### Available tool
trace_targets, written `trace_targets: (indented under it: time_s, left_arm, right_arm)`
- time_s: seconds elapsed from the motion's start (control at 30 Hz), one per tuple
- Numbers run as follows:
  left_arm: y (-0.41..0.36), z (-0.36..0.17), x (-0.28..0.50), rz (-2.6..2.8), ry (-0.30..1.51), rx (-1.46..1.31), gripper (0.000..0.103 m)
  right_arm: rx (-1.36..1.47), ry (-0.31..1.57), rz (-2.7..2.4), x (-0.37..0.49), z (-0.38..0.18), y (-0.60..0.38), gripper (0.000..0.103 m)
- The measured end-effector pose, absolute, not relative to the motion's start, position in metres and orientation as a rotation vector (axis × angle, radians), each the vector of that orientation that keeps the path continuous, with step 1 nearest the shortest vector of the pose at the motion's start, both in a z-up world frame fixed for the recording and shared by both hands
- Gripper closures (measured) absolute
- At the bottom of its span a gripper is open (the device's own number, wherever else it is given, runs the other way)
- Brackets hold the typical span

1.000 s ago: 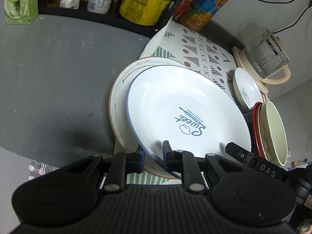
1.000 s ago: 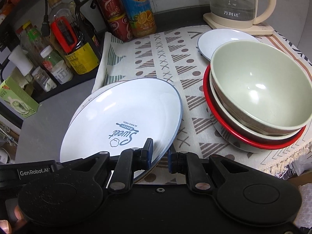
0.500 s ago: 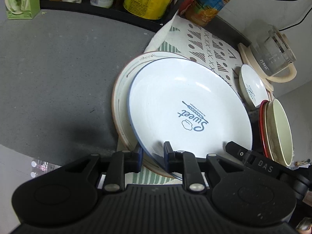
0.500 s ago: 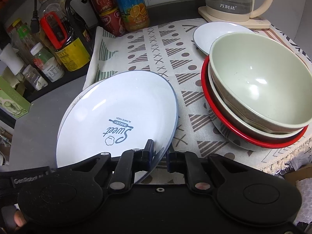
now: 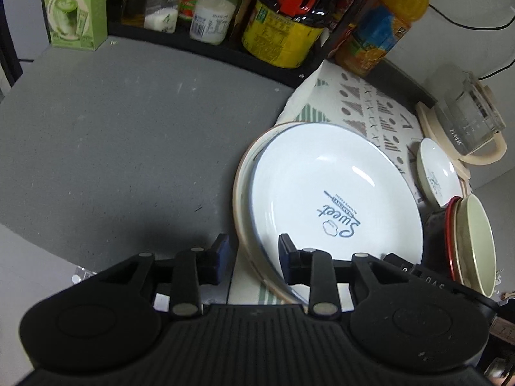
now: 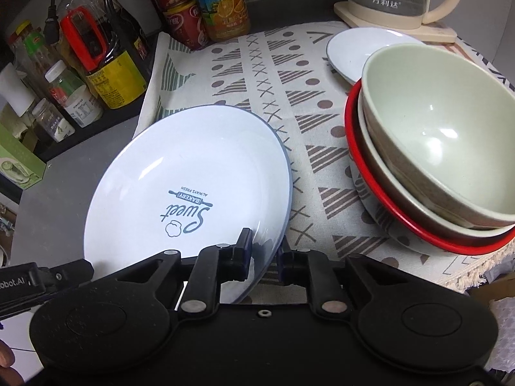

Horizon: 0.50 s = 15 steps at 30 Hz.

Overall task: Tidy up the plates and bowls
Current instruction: 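Lower the 'Sweet' plate onto the flower-pattern plate, then open both grippers and pull back from the plate stack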

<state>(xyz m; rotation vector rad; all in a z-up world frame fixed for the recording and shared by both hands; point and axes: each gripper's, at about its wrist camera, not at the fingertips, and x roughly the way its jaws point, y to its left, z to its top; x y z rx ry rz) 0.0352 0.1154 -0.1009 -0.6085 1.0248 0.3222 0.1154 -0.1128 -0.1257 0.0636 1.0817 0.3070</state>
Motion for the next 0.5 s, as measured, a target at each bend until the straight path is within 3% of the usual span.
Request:
trace_targets:
  time_s: [0.5]
  left_arm:
    - [0.1211, -0.1054, 0.0316, 0.374, 1.04, -0.618, 0.073]
  right_arm:
    - [0.071, 1.074, 0.356, 0.1108, -0.1201, -0.118, 0.085]
